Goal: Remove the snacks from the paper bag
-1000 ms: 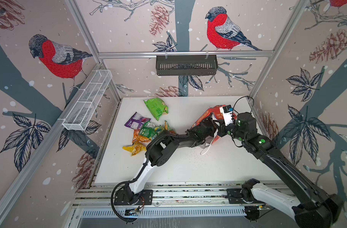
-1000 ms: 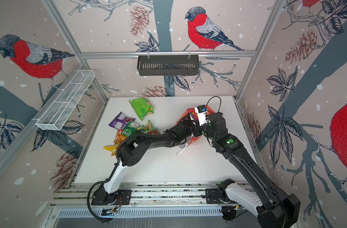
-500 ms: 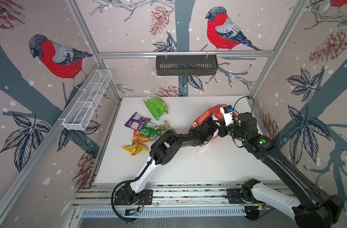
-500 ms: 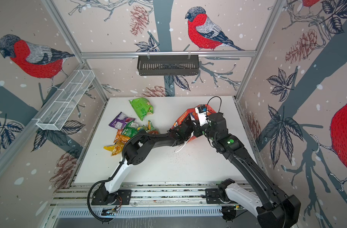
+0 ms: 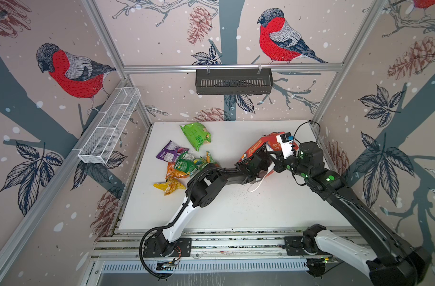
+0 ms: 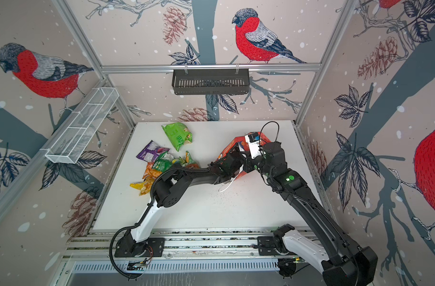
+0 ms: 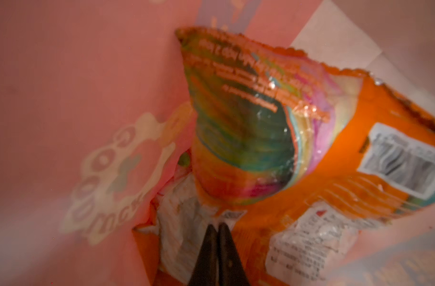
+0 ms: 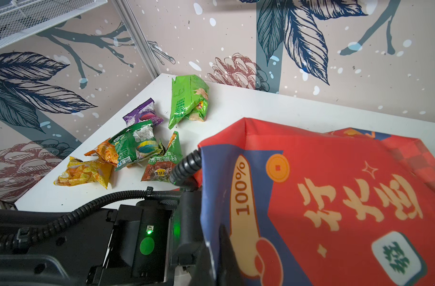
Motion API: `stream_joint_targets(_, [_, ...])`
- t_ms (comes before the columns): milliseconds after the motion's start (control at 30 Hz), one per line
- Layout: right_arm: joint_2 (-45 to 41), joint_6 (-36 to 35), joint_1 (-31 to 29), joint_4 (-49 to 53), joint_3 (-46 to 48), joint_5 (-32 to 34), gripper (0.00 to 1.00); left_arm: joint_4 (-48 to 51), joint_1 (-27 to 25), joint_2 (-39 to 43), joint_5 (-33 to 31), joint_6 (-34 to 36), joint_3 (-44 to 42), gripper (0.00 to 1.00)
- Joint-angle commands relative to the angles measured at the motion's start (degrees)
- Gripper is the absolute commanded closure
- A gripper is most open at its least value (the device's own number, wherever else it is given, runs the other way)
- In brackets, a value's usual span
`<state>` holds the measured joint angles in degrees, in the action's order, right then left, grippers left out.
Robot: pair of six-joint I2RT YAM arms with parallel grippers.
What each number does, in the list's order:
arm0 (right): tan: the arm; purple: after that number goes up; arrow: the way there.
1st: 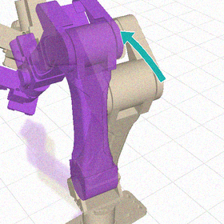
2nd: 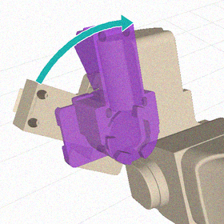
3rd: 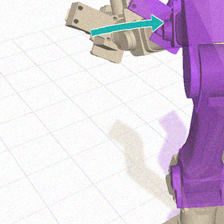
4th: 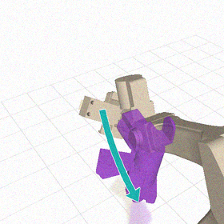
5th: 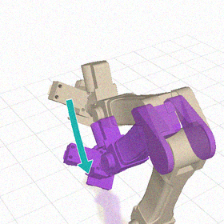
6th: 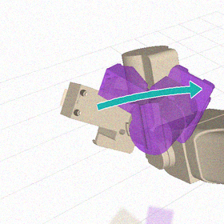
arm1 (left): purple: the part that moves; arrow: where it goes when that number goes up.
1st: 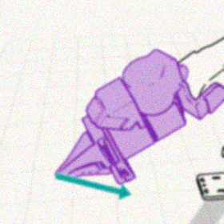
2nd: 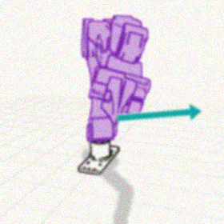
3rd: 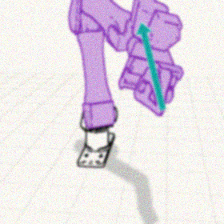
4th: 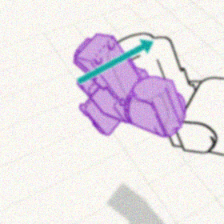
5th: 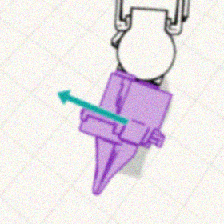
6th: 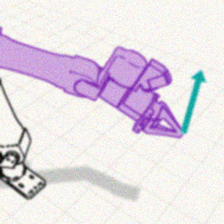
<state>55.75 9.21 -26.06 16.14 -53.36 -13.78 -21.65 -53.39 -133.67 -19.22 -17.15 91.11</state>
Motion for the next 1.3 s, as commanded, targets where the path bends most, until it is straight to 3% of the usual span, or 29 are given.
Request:
stream_joint_targets(0, [-0.46,-0.38,0.11,-0.24,0.42,-4.6,1.0,1.23,0.3,1.65,0.18,-0.33,-1.66,1.0])
stream_joint_targets(500, [-0.72,-0.76,0.64,0.51,2.09,-2.93,1.0,-3.98,0.3,12.88,3.92,-1.39,-12.41,1.0])
stream_joint_targets(1000, [-1.0,0.01,0.64,0.12,2.2,-2.02,1.0,-3.54,0.3,20.7,6.16,-2.02,-17.71,1.0])
stream_joint_targets(1267, [-1.5,1.47,0.59,-0.36,1.7,1.57,1.0,-3.25,0.3,22.8,7.95,-2.14,-18.79,1.0])
